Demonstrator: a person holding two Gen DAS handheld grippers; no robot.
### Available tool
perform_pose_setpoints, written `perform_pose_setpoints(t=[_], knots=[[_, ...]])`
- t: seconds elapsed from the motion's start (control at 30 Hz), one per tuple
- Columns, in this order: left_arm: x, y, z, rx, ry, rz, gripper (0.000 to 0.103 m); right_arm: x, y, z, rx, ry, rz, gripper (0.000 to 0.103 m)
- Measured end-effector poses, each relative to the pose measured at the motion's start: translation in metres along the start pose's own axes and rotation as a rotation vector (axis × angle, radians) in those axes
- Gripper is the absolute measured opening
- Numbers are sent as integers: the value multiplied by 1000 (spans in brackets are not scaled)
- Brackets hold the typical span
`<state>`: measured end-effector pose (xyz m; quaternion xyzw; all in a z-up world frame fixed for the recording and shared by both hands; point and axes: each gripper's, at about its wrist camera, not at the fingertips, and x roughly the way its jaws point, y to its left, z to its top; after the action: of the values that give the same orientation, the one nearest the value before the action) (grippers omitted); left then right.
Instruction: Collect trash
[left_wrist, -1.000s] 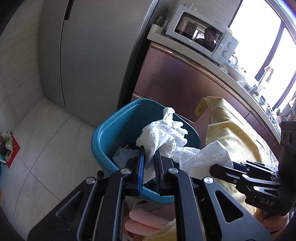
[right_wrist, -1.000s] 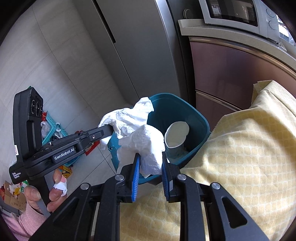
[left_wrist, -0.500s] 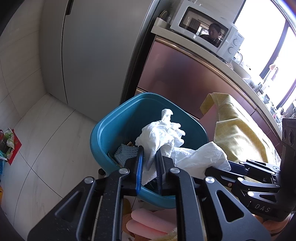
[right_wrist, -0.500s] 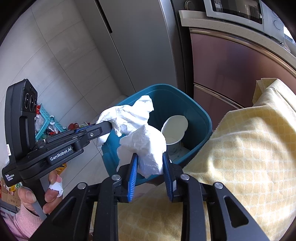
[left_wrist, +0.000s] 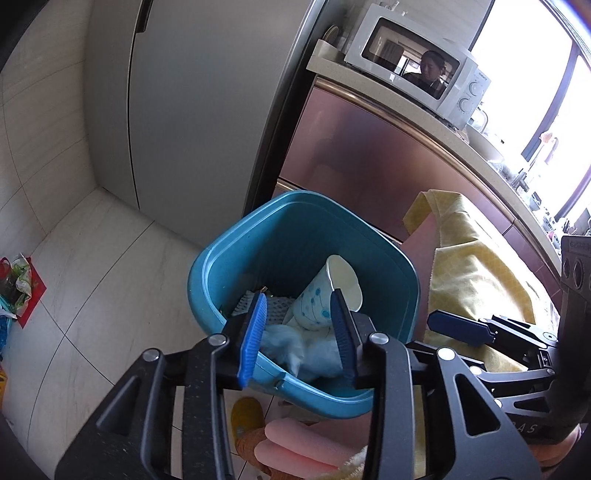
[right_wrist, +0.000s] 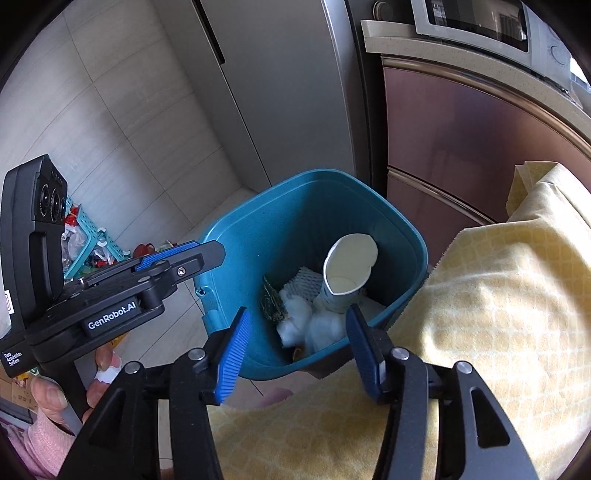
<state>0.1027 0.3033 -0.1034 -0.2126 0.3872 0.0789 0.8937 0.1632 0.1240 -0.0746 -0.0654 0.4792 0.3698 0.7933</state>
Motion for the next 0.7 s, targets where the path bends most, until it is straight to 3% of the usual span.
perform_pose_setpoints(t=[0.27, 0.37, 0.47, 0.7], knots=[[-19, -2, -3, 21, -40, -22, 43, -17, -9, -6, 39, -49, 36, 52], [-33, -6, -7, 43, -72, -30, 50, -33, -13, -12, 52, -90, 43, 54], [-48, -12, -10, 73, -111, -36, 60, -51, -16, -21, 60, -142, 35, 60], [-85, -38, -28, 165, -212, -34, 96, -92, -23, -49, 90, -263, -11, 79]])
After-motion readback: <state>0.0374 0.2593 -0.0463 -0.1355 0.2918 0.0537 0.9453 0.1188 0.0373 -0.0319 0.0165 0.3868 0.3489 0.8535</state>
